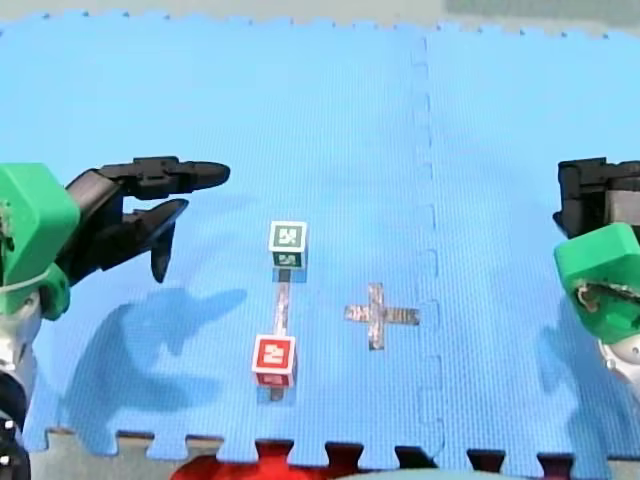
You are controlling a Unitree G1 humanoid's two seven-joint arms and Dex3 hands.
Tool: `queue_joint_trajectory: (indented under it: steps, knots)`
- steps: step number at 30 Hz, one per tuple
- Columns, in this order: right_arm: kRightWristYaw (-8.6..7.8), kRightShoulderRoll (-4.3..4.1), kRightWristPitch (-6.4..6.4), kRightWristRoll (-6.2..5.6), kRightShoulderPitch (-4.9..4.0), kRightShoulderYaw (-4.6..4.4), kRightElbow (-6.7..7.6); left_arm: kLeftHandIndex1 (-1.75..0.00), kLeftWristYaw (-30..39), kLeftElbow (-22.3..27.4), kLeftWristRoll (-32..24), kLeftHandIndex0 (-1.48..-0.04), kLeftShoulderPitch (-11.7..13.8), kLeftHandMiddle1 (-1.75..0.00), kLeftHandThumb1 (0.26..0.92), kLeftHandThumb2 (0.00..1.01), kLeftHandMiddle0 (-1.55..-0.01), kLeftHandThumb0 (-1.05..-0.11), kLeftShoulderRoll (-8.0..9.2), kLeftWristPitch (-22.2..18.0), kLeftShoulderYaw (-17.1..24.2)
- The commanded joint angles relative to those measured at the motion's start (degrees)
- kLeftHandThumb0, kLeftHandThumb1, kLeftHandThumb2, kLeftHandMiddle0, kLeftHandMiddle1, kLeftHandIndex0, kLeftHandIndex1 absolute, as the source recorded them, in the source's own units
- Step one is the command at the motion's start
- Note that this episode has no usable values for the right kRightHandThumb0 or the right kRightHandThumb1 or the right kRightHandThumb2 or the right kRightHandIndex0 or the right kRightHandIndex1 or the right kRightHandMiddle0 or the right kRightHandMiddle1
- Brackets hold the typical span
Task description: Stack cube left
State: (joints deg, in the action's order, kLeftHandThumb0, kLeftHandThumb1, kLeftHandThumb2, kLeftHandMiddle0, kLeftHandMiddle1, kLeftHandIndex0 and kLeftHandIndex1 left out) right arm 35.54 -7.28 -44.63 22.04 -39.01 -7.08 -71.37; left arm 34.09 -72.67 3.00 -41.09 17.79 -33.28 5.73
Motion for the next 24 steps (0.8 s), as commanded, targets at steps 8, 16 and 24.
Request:
queue_joint_trajectory:
  steps: [8, 16, 24]
  knots:
    - [2.08, -0.45, -0.23, 1.05, -0.57, -0.79, -0.36, -0.02, -1.7, 1.4, 2.7, -0.81, -0.4, -1.75, 0.696, 0.00, -0.98, -1.044, 1.22, 0.8, -3.4]
    - [3.10, -0.56, -0.64, 1.22, -0.59, -0.95, -0.42, 0.00, -7.5, 3.0, 4.3, -0.73, -0.2, -1.75, 0.684, 0.00, -0.89, -0.995, 0.98, 1.3, -5.2]
    - [2.33, -0.27, -0.47, -0.16, -0.65, 0.10, -0.59, 0.00, -9.1, 3.7, 5.3, -0.69, 0.1, -1.75, 0.683, 0.00, -0.84, -0.980, 1.22, 2.3, -6.6]
